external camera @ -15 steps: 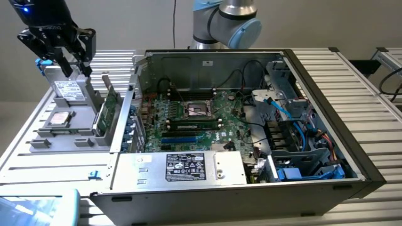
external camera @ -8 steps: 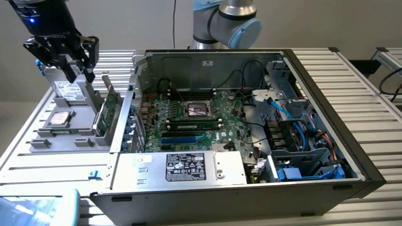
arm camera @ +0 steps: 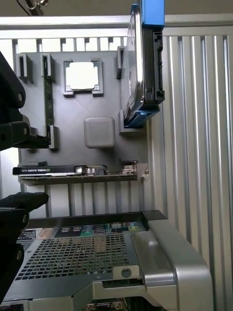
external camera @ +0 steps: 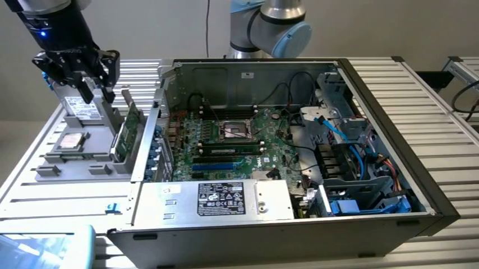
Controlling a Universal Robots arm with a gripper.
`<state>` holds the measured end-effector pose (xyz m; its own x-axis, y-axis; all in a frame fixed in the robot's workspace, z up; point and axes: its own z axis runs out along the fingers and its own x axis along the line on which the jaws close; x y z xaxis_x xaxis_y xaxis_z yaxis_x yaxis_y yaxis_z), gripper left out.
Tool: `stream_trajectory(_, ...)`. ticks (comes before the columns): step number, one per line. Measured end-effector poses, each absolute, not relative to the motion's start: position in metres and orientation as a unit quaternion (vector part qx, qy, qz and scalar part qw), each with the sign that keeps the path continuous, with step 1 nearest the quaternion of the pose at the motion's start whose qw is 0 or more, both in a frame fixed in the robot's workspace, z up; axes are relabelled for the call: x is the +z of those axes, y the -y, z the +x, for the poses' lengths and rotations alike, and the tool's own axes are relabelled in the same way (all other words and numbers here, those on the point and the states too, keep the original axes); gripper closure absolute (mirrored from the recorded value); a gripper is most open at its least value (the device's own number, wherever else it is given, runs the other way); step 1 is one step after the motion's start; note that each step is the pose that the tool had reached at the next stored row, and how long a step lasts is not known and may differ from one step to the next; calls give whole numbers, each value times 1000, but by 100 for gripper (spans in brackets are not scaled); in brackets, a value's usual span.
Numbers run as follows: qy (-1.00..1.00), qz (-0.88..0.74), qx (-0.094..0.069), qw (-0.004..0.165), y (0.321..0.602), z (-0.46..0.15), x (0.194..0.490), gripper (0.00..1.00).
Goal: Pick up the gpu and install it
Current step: 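Pick up the gpu and move the gpu toward the slot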
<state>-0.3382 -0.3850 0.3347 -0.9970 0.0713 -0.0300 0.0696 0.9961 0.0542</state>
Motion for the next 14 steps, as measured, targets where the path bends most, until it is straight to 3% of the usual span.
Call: stream_trajectory(14, -999, 36, 33, 16, 386, -338, 310, 50)
